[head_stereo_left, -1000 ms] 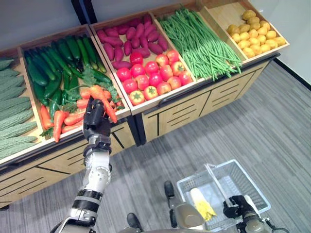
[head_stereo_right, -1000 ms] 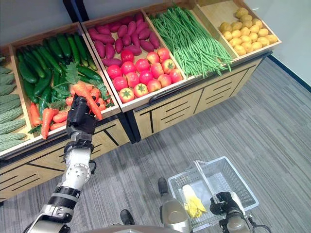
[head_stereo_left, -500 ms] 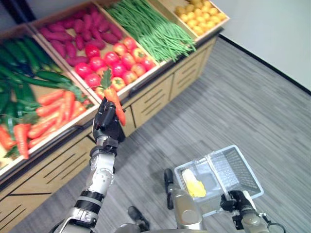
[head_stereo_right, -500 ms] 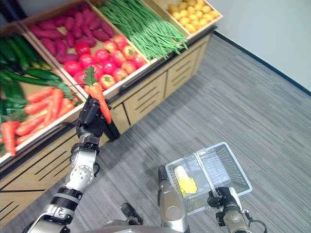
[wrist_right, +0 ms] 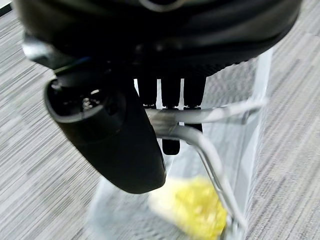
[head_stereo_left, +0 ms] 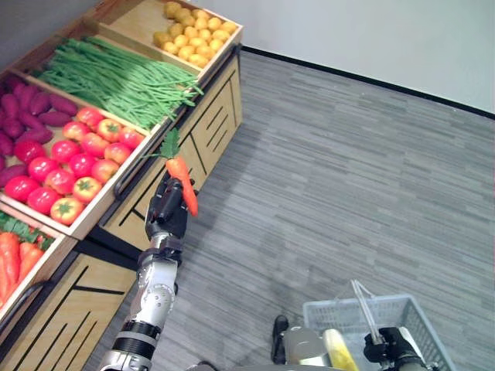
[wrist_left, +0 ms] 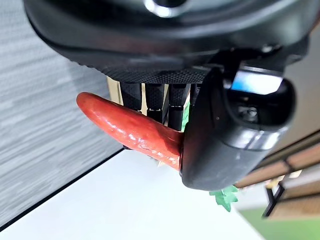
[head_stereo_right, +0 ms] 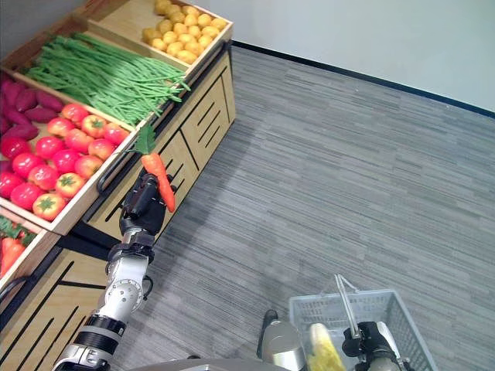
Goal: Get the vegetables into the basket
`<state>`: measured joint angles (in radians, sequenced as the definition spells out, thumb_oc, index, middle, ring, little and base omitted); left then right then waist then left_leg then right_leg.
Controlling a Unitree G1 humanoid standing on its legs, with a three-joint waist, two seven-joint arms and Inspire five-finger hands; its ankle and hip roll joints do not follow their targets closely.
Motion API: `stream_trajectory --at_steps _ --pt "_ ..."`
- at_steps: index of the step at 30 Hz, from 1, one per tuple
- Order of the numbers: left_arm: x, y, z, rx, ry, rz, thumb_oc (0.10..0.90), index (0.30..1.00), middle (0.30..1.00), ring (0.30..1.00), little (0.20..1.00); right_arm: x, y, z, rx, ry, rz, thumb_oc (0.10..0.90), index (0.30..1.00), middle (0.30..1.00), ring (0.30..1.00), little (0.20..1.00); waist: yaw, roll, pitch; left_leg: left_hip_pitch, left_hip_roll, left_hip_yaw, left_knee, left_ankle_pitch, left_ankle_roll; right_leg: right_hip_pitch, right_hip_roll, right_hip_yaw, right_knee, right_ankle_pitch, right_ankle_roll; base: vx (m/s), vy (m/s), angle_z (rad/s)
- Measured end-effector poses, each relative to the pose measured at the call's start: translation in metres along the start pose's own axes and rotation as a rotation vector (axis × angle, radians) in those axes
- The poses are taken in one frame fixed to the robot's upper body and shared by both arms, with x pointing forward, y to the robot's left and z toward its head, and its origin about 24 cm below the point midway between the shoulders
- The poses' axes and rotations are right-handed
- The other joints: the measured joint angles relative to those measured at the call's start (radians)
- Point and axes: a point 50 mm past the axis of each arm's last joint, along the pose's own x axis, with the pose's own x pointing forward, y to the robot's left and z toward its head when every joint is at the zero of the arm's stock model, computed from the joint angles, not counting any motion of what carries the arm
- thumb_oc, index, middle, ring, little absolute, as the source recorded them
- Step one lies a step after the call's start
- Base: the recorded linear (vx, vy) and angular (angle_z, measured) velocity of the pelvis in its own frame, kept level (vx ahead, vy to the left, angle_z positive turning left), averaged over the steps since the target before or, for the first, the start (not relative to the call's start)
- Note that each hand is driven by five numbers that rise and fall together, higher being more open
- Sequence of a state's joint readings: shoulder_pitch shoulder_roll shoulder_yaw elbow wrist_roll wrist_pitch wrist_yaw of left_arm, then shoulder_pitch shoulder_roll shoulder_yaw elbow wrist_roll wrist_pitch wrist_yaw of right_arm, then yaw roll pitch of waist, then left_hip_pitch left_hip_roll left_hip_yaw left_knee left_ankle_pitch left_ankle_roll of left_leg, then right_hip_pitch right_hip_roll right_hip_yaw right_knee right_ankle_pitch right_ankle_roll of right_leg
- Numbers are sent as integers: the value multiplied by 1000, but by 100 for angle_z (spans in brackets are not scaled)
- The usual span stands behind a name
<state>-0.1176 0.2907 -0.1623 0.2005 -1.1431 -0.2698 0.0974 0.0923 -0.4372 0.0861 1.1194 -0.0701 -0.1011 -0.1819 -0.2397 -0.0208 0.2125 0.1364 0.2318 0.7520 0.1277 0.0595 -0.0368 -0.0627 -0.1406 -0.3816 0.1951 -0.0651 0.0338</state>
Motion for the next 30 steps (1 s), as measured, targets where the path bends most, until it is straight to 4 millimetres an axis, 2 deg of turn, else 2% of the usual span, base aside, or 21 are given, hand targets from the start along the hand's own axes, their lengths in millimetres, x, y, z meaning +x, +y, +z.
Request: stream_trajectory --at_steps 1,3,5,6,7,8,9,10,11,13,14,16,18,19,20,21,22,25,26,27,30 --pt "3 -7 -2 0 8 -35 400 300 300 300 300 0 0 1 0 -8 0 400 300 300 300 300 -15 0 0 -1 2 0 3 3 -4 -10 3 13 4 0 -4 117 -254 -22" --pt "4 -12 -5 1 19 -61 400 300 300 300 300 -1 4 0 20 -8 7 400 300 300 300 300 -7 -6 1 -27 26 -9 84 11 -22 -32 10 55 21 -8 -14 110 -239 -41" --pt "4 -12 -6 -7 20 -58 400 300 300 300 300 0 7 2 26 -13 18 400 300 300 300 300 18 -6 3 -57 66 -111 214 21 -54 -33 38 116 15 -3 -30 -17 -80 -82" --pt "4 -11 -6 -9 20 -56 400 300 300 300 300 0 6 5 23 -19 20 400 300 300 300 300 34 -6 3 -72 83 -166 258 25 -86 -30 41 137 11 3 -40 -15 21 -112" --pt "3 -15 -6 -22 13 -71 400 300 300 300 300 4 0 15 -6 -49 9 400 300 300 300 300 48 -14 6 -104 14 -373 282 -25 -140 -32 60 199 -4 14 -53 64 17 -129" --pt "3 -20 -5 -31 8 -98 400 300 300 300 300 6 -4 20 -12 -64 2 400 300 300 300 300 70 -13 7 -116 -42 -476 254 -66 -155 -40 69 234 -21 33 -57 107 41 -127" --pt "4 -25 -6 -44 3 -121 400 300 300 300 300 7 -6 25 -11 -77 -5 400 300 300 300 300 82 -14 7 -125 -83 -552 206 -75 -151 -50 77 261 -21 40 -64 128 66 -82" --pt "5 -31 -8 -66 -2 -142 400 300 300 300 300 8 -7 26 -9 -80 -8 400 300 300 300 300 78 -15 7 -165 -99 -583 197 -99 -128 -47 91 278 -37 32 -52 154 121 -59" --pt "6 -36 -10 -87 -11 -153 400 300 300 300 300 9 -7 29 -9 -82 -5 400 300 300 300 300 91 -18 9 -193 -108 -625 131 -108 -106 -45 107 302 -56 29 -55 157 142 -42" --pt "6 -36 -9 -89 -19 -151 400 300 300 300 300 10 -8 36 -3 -100 -10 400 300 300 300 300 107 -25 13 -229 -84 -667 -19 -79 -87 -47 126 339 -76 32 -50 173 185 -61" --pt "6 -34 -10 -87 -18 -144 400 300 300 300 300 11 -10 37 -3 -99 -14 400 300 300 300 300 120 -28 16 -238 -78 -696 -90 -54 -90 -48 131 359 -79 37 -43 170 199 -66" --pt "6 -28 -13 -82 -10 -117 400 300 300 300 300 13 -14 35 -8 -76 -26 400 300 300 300 300 145 -21 16 -256 -68 -812 -181 -12 -105 -47 144 415 -95 46 -30 152 190 -92" --pt "2 -20 -13 -108 -9 -84 400 300 300 300 300 13 -20 33 -14 -73 -41 400 300 300 300 300 158 -3 15 -261 -71 -804 -140 -2 -84 -45 141 455 -95 51 -27 185 245 -102" --pt "2 -19 -14 -114 -8 -77 400 300 300 300 300 13 -22 33 -17 -79 -48 400 300 300 300 300 157 4 13 -259 -78 -768 -109 -2 -81 -45 138 455 -90 59 -26 171 304 -64" --pt "2 -23 -16 -118 -4 -93 400 300 300 300 300 13 -31 27 -31 -60 -69 400 300 300 300 300 130 37 7 -242 -90 -734 -83 -1 -57 -47 137 460 -87 56 -7 115 229 -59" --pt "3 -26 -16 -116 -3 -109 400 300 300 300 300 12 -35 24 -36 -51 -77 400 300 300 300 300 128 49 4 -224 -102 -716 -110 6 -44 -57 133 481 -80 52 6 80 249 -74" --pt "4 -30 -11 -109 -20 -139 400 300 300 300 300 12 -35 24 -37 -50 -78 400 300 300 300 300 128 40 7 -210 -134 -653 -140 23 -13 -80 99 508 -67 57 39 34 116 -73" --pt "6 -33 -1 -90 -47 -166 400 300 300 300 300 11 -31 23 -34 -50 -67 400 300 300 300 300 130 18 17 -198 -188 -584 -177 31 16 -94 30 523 -108 96 87 49 127 -66" --pt "7 -31 2 -74 -52 -169 400 300 300 300 300 11 -26 21 -33 -44 -55 400 300 300 300 300 144 15 18 -181 -202 -545 -198 28 25 -88 11 497 -147 130 105 64 74 -63" --pt "7 -30 5 -64 -56 -166 400 300 300 300 300 11 -25 21 -32 -44 -52 400 300 300 300 300 150 14 18 -169 -206 -530 -207 26 28 -80 6 478 -165 142 105 78 53 -52" --pt "8 -27 11 -52 -74 -161 400 300 300 300 300 11 -22 20 -33 -30 -45 400 300 300 300 300 152 13 19 -130 -210 -520 -216 16 30 -22 -5 409 -215 161 111 61 13 -8"
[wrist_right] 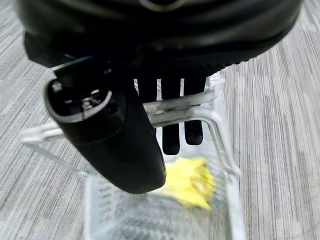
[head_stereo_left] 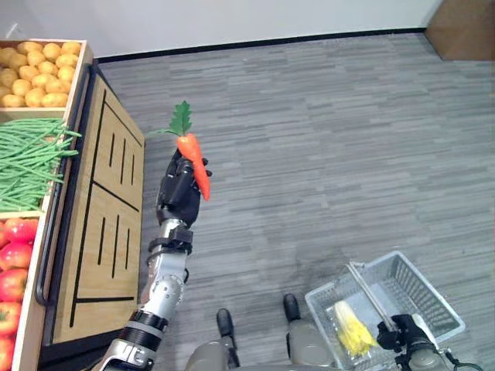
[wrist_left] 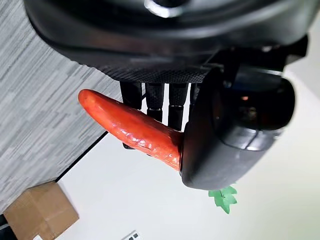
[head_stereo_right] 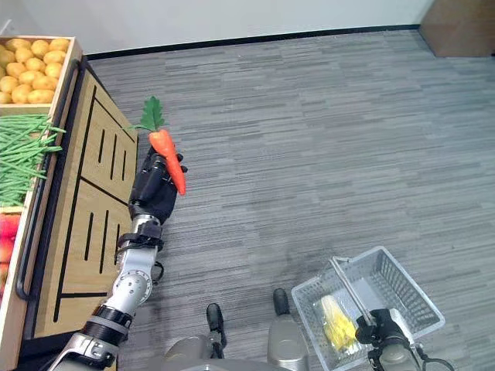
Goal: Get the vegetables into the basket
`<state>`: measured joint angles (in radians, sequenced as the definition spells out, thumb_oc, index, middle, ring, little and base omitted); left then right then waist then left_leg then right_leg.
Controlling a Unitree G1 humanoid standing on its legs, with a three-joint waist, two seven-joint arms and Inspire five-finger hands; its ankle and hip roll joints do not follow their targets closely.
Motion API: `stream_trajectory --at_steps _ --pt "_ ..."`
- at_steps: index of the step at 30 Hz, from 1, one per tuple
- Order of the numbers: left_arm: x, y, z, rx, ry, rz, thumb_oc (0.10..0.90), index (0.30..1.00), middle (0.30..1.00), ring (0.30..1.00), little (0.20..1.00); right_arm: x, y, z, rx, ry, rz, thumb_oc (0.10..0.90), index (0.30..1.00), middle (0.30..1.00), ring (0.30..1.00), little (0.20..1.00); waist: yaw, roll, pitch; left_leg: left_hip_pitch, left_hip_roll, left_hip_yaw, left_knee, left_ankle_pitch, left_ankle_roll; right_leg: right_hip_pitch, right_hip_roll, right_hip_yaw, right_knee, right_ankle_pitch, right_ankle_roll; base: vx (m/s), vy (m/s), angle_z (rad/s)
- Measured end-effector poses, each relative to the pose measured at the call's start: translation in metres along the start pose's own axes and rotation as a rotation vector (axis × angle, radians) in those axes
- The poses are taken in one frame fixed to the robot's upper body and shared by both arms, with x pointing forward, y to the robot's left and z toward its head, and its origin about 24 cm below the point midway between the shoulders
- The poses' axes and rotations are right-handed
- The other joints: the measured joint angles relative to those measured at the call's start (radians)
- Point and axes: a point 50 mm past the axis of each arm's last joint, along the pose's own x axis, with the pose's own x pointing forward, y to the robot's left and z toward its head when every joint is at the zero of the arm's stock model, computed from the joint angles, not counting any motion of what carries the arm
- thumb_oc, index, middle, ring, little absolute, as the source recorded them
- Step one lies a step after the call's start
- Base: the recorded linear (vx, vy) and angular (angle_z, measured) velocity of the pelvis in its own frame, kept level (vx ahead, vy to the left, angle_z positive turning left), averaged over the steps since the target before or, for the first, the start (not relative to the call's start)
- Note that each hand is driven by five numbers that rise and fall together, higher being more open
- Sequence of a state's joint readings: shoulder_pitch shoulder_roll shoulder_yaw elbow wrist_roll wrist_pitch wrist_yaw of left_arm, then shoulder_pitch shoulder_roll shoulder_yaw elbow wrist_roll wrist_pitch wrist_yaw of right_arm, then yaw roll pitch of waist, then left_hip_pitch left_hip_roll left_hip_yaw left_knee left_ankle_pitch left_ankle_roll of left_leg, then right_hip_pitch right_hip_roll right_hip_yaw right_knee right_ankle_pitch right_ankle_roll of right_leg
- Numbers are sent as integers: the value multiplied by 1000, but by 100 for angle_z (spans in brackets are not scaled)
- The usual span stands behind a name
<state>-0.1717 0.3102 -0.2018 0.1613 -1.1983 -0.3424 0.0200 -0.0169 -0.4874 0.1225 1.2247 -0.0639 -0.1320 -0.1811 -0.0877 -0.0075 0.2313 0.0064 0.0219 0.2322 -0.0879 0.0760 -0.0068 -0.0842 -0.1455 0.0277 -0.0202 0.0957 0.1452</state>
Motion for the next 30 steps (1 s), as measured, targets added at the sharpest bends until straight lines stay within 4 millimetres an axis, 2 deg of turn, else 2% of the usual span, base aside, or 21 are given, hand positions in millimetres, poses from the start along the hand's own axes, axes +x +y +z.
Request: stream_trajectory --at_steps 2,4,6,9,12,15,16,19,22,24,25,27,28,30 --pt "0 -1 0 -2 -3 -4 400 300 300 300 300 0 -3 -5 -3 28 -12 400 300 300 300 300 8 2 -1 15 6 -5 0 -8 -8 23 6 -6 -15 -1 0 115 -3 4" --pt "-1 -1 0 4 8 -9 400 300 300 300 300 4 -24 -6 -32 60 -55 400 300 300 300 300 20 5 -4 35 12 -17 -2 -14 -15 72 11 -21 -67 14 -8 95 -17 11" --pt "-1 -1 1 13 10 -27 400 300 300 300 300 5 -46 -10 -17 84 -113 400 300 300 300 300 22 15 -10 37 19 -29 -2 -14 -17 80 17 -33 -67 13 -10 59 -43 16" --pt "-5 -2 3 29 25 -48 400 300 300 300 300 6 -63 -4 -24 70 -154 400 300 300 300 300 20 17 -24 37 21 -29 0 -13 -16 80 20 -35 -67 13 -11 13 -40 1" --pt "-7 -1 1 32 46 -61 400 300 300 300 300 7 -66 4 -24 34 -162 400 300 300 300 300 18 17 -40 37 23 -28 0 -13 -16 79 22 -33 -67 13 -11 1 -25 -1" --pt "-10 -2 -5 39 86 -82 400 300 300 300 300 10 -68 24 -13 -43 -172 400 300 300 300 300 17 19 -61 37 24 -29 0 -12 -17 80 23 -33 -67 14 -11 0 -44 0" --pt "-12 -3 -7 40 102 -92 400 300 300 300 300 11 -70 39 4 -96 -178 400 300 300 300 300 17 22 -67 37 25 -28 0 -11 -18 80 25 -31 -67 15 -13 0 0 0" --pt "-15 -9 -7 44 121 -126 400 300 300 300 300 10 -73 62 -18 -204 -181 400 300 300 300 300 17 24 -69 38 27 -27 0 -9 -19 79 27 -28 -67 17 -16 0 0 0" --pt "-17 -19 -5 82 147 -202 400 300 300 300 300 8 -85 94 -87 -316 -201 400 300 300 300 300 16 27 -72 41 27 -22 0 -8 -19 79 27 -22 -67 20 -17 -12 -9 -4" --pt "-17 -22 -6 82 154 -226 400 300 300 300 300 8 -92 106 -111 -347 -218 400 300 300 300 300 19 28 -73 42 27 -20 0 -7 -18 79 28 -21 -67 21 -17 -8 -10 -5" --pt "-17 -22 -6 99 167 -234 400 300 300 300 300 7 -97 116 -172 -370 -227 400 300 300 300 300 19 29 -74 43 27 -15 0 -7 -18 78 27 -15 -67 22 -17 -8 -12 -9" --pt "-18 -23 -7 129 184 -255 400 300 300 300 300 6 -103 124 -226 -395 -240 400 300 300 300 300 19 30 -74 45 28 -11 0 -8 -18 78 28 -12 -67 23 -17 -4 -6 -7" --pt "-18 -23 -6 158 200 -273 400 300 300 300 300 4 -110 135 -354 -423 -254 400 300 300 300 300 19 29 -75 46 28 -6 0 -8 -18 77 29 -9 -67 24 -18 5 -6 -7" --pt "-17 -23 -6 208 231 -303 400 300 300 300 300 1 -117 146 -503 -455 -265 400 300 300 300 300 21 30 -75 46 30 -3 0 -7 -18 75 31 -5 -67 26 -18 2 -7 -7"
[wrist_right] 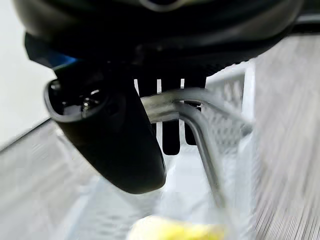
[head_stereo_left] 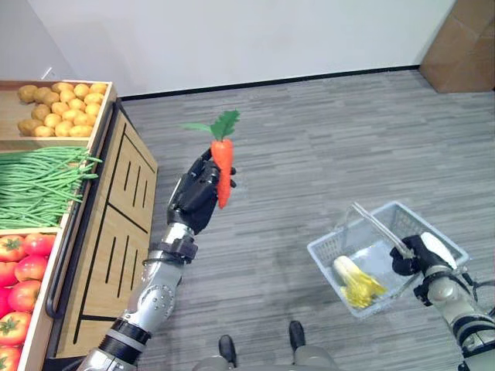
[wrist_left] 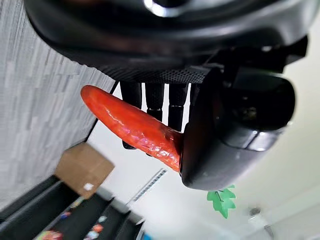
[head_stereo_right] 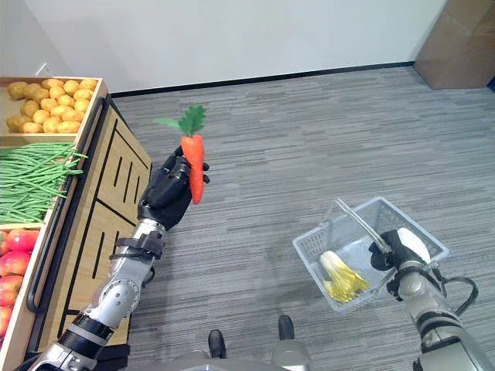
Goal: Get the vegetables into the basket
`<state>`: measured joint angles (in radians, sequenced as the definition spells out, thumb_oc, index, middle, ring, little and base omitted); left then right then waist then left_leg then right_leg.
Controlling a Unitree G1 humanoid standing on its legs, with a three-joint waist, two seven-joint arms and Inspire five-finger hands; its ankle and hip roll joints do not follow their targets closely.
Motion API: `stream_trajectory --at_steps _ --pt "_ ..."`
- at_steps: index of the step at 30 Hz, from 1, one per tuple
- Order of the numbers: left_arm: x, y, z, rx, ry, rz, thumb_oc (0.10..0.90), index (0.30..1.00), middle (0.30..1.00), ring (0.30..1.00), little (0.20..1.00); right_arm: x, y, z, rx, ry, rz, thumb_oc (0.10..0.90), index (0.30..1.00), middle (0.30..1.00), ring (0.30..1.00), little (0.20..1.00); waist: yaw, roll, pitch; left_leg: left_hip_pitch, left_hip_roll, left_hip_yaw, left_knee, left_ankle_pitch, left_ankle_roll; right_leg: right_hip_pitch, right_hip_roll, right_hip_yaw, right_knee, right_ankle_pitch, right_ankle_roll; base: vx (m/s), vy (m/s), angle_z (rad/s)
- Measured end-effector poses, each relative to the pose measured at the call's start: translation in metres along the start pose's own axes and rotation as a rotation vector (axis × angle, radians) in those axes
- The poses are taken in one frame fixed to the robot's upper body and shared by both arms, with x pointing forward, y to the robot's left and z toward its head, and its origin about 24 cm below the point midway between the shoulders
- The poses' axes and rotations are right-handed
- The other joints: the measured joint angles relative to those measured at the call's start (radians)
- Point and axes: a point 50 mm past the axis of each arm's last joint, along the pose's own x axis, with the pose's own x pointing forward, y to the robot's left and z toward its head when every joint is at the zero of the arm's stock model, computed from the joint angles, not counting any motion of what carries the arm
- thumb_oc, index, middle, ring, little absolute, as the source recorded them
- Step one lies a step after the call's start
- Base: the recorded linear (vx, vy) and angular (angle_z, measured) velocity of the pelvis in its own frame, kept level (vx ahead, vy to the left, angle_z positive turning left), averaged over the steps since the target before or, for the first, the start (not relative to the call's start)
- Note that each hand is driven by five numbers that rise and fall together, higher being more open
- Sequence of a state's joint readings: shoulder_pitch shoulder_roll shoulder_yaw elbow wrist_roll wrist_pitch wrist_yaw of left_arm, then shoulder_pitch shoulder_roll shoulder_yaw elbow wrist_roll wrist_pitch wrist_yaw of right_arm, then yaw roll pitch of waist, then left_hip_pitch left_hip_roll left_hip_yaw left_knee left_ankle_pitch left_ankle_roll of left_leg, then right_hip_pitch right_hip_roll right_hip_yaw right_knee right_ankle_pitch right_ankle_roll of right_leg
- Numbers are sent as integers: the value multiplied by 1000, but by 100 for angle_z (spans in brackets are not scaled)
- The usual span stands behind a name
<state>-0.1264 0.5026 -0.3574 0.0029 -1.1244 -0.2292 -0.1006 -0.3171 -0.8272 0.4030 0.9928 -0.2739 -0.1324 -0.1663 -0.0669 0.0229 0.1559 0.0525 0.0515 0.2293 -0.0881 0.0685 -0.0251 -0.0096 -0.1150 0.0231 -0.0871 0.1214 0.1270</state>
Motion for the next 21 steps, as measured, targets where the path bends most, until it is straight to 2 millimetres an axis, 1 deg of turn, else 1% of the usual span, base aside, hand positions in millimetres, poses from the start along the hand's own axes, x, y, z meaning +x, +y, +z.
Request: stream_trajectory --at_steps 2,5,7,8,11,13,14,17,21 --pt "0 0 1 45 26 -26 400 300 300 300 300 3 -6 6 -76 -32 4 400 300 300 300 300 -1 0 0 0 0 3 0 0 0 -1 1 3 0 1 0 -3 -3 -4" --pt "7 -6 4 139 73 -101 400 300 300 300 300 7 -14 21 -164 -109 5 400 300 300 300 300 -1 2 -1 1 0 7 0 1 0 -2 1 6 0 3 -1 -1 -2 -4" --pt "11 -11 6 188 86 -147 400 300 300 300 300 9 -17 36 -220 -176 7 400 300 300 300 300 -1 2 -1 3 0 11 0 1 0 -3 1 10 0 4 -1 6 2 -6" --pt "14 -13 9 235 99 -183 400 300 300 300 300 9 -20 47 -254 -235 7 400 300 300 300 300 -2 2 -1 4 1 16 0 1 0 -4 2 15 0 6 -1 1 0 -10" --pt "20 -19 11 265 94 -222 400 300 300 300 300 9 -23 60 -268 -290 -1 400 300 300 300 300 -1 2 -1 8 1 23 0 1 0 -3 2 20 0 6 -1 4 -1 -5" --pt "22 -21 13 287 97 -238 400 300 300 300 300 9 -24 63 -269 -301 -5 400 300 300 300 300 -1 2 -1 9 1 25 0 1 0 -4 3 22 0 6 -1 4 2 -3" --pt "22 -24 14 321 105 -262 400 300 300 300 300 9 -25 69 -267 -322 -11 400 300 300 300 300 -3 2 -1 11 2 27 0 0 0 -4 4 26 0 7 -2 6 1 -8" --pt "23 -33 16 367 119 -321 400 300 300 300 300 8 -26 76 -263 -352 -17 400 300 300 300 300 -5 2 -1 12 3 30 0 0 0 -5 6 31 0 8 -2 7 0 -6" --pt "25 -44 13 458 139 -403 400 300 300 300 300 7 -28 84 -257 -381 -20 400 300 300 300 300 -7 2 -1 13 4 35 0 0 -1 -7 6 35 0 10 -2 9 -3 -4"
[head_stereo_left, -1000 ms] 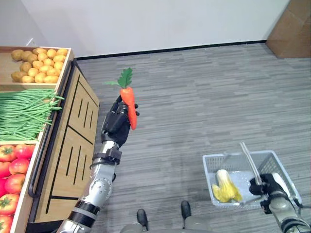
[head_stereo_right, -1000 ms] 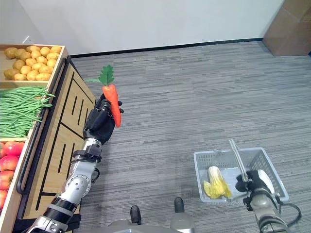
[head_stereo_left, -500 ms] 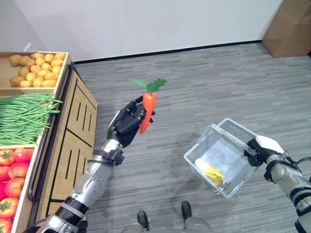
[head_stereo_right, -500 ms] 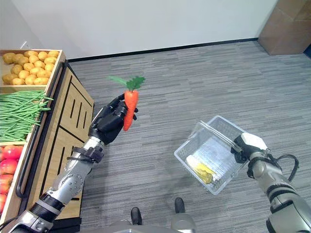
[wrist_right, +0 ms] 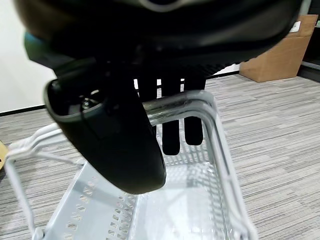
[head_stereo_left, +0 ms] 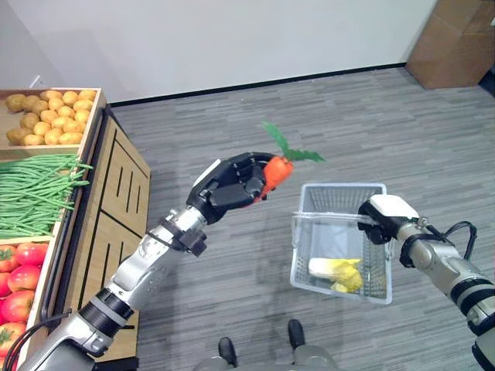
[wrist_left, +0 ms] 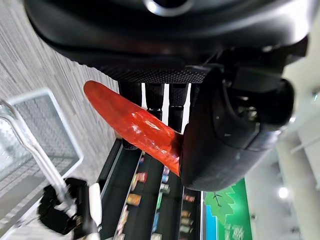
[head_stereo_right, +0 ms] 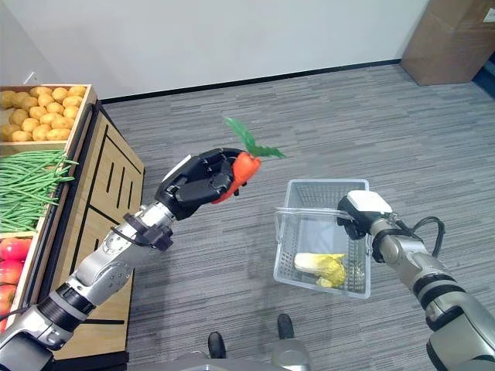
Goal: Get the vegetables into the basket
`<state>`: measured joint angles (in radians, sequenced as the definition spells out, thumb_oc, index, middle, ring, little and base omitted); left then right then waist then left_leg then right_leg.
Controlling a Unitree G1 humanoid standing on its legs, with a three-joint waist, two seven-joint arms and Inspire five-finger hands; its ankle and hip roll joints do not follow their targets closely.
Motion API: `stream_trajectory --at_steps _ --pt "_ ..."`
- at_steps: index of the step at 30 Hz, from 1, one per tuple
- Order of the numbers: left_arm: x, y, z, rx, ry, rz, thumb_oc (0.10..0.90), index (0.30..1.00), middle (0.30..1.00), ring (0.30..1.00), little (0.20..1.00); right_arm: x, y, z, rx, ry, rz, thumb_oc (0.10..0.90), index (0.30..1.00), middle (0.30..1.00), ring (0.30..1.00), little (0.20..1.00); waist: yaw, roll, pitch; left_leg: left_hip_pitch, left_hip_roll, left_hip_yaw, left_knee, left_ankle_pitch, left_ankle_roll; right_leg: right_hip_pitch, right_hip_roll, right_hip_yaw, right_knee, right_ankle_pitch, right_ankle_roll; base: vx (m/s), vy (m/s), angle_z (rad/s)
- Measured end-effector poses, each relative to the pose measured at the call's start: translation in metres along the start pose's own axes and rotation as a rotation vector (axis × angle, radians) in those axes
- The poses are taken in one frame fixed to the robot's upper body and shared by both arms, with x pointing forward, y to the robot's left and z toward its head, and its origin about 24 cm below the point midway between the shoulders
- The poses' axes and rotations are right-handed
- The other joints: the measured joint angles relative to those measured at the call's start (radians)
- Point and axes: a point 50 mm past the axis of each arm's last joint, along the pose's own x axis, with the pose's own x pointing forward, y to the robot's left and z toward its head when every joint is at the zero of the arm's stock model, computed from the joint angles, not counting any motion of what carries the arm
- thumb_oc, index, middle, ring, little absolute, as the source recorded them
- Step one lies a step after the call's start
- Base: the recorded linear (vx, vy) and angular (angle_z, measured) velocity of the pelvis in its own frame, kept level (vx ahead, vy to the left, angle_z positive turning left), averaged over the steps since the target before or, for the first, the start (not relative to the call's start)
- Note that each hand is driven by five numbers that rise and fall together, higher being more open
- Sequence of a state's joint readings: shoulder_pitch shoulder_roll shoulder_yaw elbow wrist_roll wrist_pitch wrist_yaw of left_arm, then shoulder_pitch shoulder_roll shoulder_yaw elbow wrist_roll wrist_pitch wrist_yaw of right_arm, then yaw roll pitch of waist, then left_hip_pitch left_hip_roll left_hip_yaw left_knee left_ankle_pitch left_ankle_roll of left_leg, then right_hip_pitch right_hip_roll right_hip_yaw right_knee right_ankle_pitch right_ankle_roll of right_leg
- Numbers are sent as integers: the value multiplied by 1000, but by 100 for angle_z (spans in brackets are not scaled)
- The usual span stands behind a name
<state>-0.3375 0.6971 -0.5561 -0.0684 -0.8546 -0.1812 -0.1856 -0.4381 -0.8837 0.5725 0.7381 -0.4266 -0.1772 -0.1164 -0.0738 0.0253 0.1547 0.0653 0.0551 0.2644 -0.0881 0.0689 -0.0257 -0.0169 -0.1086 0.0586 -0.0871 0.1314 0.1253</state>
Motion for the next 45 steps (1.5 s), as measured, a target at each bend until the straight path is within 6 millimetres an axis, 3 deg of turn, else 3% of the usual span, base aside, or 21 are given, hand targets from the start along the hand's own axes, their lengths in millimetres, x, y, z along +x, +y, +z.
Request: stream_trajectory --at_steps 9,17,23,30,39,45 --pt "16 -30 18 169 -50 -178 400 300 300 300 300 7 -15 20 81 -73 -55 400 300 300 300 300 -2 0 0 4 2 5 0 0 0 1 2 4 0 1 -1 1 -1 0" --pt "17 -56 10 141 -41 -291 400 300 300 300 300 20 -17 51 197 -139 -87 400 300 300 300 300 2 0 0 7 2 12 0 0 0 1 4 10 0 3 -2 -3 -2 -1" --pt "13 -66 -3 189 19 -356 400 300 300 300 300 22 -16 59 249 -158 -89 400 300 300 300 300 4 0 0 7 2 11 0 0 0 2 4 10 0 4 -2 0 0 0" --pt "11 -53 -22 362 116 -341 400 300 300 300 300 22 -20 67 297 -188 -104 400 300 300 300 300 2 1 0 8 3 12 0 0 0 2 4 10 0 4 -3 0 0 0" --pt "9 -32 -53 601 243 -250 400 300 300 300 300 20 -28 92 382 -285 -131 400 300 300 300 300 2 0 0 9 4 12 0 0 0 3 5 9 0 4 -3 0 0 0" --pt "10 -22 -61 768 256 -180 400 300 300 300 300 14 -36 111 469 -369 -156 400 300 300 300 300 0 0 0 10 5 10 0 0 0 4 6 7 0 4 -3 0 0 0"
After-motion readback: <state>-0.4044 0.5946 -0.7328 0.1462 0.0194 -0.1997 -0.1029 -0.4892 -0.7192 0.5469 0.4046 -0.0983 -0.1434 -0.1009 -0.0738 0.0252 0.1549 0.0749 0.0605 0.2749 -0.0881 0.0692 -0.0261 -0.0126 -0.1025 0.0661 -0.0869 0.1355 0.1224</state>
